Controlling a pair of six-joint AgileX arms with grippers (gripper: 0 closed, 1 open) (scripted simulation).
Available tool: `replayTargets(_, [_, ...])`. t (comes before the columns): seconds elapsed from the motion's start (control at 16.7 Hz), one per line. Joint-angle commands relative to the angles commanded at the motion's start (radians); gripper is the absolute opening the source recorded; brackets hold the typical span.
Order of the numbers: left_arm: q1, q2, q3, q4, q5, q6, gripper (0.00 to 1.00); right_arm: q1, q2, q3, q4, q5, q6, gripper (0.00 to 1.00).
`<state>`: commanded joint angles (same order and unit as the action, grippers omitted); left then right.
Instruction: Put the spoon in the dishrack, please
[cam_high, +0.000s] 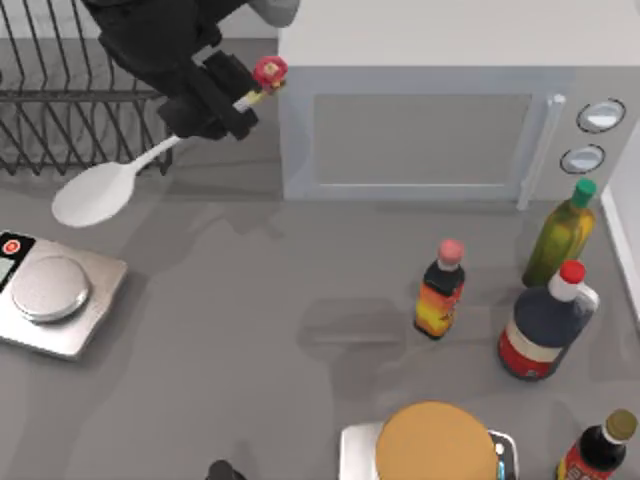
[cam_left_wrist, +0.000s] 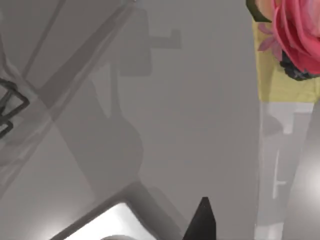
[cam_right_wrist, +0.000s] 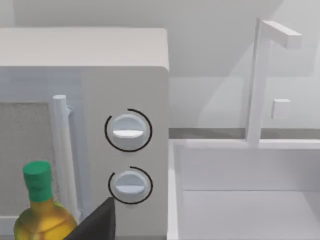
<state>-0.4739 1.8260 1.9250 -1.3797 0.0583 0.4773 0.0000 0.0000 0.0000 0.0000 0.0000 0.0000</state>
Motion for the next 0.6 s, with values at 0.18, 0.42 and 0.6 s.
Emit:
replayTargets(0.18, [0.126, -0.172, -0.152, 0.224, 0.031, -0.09, 0.0, 0.0, 0.0, 0.0, 0.0, 0.0, 0.0, 1.0])
replayTargets(0.42, [0.322, -0.444, -0.401, 0.596, 0.074, -0.227, 0.0, 0.0, 0.0, 0.0, 0.0, 0.0, 0.0, 1.0])
replayTargets(0.6, [0.465, -0.657, -0.583, 0.862, 0.106, -0.327, 0.0, 0.0, 0.0, 0.0, 0.0, 0.0, 0.0, 1.0])
